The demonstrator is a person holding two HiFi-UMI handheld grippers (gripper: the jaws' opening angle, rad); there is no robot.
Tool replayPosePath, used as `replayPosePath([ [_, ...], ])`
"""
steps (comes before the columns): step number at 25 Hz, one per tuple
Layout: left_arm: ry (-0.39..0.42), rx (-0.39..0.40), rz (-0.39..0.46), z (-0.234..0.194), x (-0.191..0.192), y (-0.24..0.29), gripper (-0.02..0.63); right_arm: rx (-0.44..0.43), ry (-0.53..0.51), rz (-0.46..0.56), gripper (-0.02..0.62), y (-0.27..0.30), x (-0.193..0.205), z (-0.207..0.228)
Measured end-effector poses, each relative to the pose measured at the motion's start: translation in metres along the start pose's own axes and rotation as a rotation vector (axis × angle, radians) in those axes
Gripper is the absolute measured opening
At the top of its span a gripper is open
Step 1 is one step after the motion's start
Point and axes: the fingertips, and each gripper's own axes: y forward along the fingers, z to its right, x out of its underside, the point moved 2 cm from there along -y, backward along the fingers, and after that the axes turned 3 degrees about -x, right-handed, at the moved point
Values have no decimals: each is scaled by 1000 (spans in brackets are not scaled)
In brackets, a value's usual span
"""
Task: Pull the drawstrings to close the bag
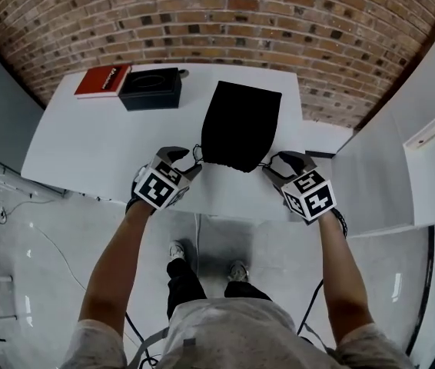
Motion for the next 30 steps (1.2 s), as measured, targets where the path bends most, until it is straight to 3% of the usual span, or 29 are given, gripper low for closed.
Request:
replayPosePath([
  [18, 308, 243, -170, 1, 36, 74, 195, -58, -119, -222, 190, 55, 48, -5],
  [30, 359, 356, -223, -2, 42, 89, 195, -109, -142, -298, 153, 80, 58, -1],
])
